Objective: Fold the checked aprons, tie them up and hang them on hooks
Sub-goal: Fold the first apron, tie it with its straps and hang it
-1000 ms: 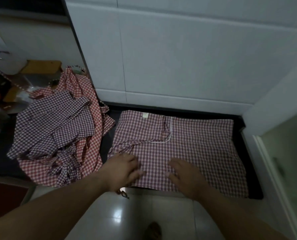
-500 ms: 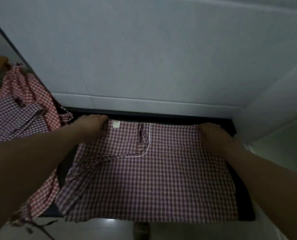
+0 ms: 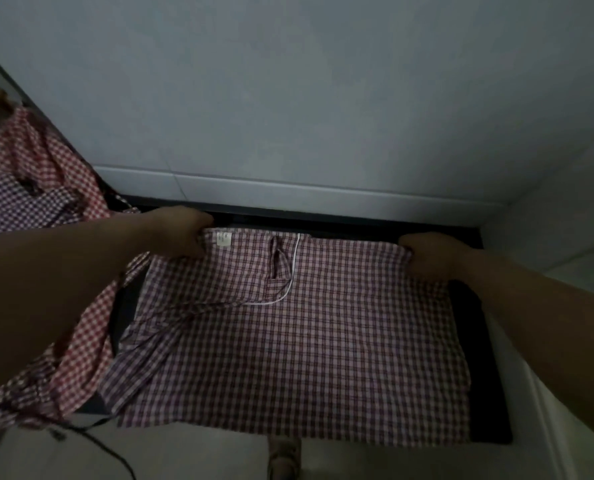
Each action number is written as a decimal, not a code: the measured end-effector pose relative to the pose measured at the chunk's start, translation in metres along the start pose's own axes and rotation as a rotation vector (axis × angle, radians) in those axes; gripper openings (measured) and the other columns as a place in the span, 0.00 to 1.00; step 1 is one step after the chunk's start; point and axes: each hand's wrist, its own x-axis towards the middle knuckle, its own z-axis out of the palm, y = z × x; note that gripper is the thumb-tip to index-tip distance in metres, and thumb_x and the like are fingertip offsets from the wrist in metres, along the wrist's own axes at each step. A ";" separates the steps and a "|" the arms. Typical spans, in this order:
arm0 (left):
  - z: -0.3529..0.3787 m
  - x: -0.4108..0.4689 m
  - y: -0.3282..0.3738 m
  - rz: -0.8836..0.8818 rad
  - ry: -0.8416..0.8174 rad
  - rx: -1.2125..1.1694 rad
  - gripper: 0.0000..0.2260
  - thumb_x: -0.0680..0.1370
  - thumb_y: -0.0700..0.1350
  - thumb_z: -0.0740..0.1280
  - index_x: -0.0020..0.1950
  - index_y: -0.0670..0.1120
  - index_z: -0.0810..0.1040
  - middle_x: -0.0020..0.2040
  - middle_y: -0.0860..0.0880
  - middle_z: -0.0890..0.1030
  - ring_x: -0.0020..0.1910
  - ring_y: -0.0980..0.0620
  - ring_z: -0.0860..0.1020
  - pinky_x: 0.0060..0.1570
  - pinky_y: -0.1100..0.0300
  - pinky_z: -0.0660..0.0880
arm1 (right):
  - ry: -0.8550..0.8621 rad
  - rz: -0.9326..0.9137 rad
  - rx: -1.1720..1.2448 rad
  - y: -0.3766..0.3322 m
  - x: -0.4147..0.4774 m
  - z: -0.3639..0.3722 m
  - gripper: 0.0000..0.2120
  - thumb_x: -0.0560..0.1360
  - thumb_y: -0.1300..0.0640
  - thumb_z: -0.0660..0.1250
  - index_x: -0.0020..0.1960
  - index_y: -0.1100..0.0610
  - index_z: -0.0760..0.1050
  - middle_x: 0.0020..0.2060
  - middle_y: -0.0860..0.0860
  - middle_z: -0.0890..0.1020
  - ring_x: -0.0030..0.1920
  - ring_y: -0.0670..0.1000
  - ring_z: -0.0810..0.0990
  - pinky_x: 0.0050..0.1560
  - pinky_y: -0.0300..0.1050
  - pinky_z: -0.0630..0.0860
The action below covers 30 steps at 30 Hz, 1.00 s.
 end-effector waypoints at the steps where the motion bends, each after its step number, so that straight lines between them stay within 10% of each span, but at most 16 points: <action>1: -0.003 -0.005 -0.001 0.004 0.031 -0.016 0.12 0.75 0.48 0.74 0.53 0.48 0.74 0.56 0.45 0.82 0.48 0.47 0.77 0.47 0.55 0.73 | 0.039 -0.019 0.029 0.000 -0.001 -0.003 0.22 0.69 0.37 0.62 0.46 0.56 0.79 0.47 0.50 0.82 0.48 0.50 0.79 0.47 0.42 0.70; 10: -0.015 -0.072 -0.007 0.150 0.419 0.054 0.15 0.76 0.47 0.74 0.60 0.47 0.79 0.51 0.43 0.79 0.53 0.38 0.78 0.50 0.47 0.77 | 0.586 -0.008 -0.123 -0.027 -0.064 -0.017 0.10 0.78 0.46 0.62 0.47 0.53 0.73 0.47 0.59 0.81 0.49 0.62 0.81 0.48 0.56 0.75; 17: 0.042 -0.129 0.017 0.190 0.504 0.257 0.18 0.75 0.51 0.73 0.62 0.48 0.76 0.51 0.44 0.77 0.51 0.40 0.77 0.46 0.49 0.74 | 0.637 0.035 -0.225 -0.042 -0.125 0.056 0.13 0.73 0.57 0.73 0.42 0.53 0.67 0.38 0.55 0.74 0.36 0.60 0.75 0.39 0.48 0.60; 30: 0.140 -0.162 0.061 0.168 0.417 0.275 0.25 0.75 0.65 0.68 0.68 0.55 0.73 0.64 0.49 0.76 0.63 0.45 0.74 0.61 0.45 0.71 | 0.494 0.188 -0.185 -0.061 -0.150 0.154 0.18 0.64 0.60 0.75 0.51 0.58 0.73 0.47 0.60 0.77 0.44 0.63 0.78 0.41 0.53 0.72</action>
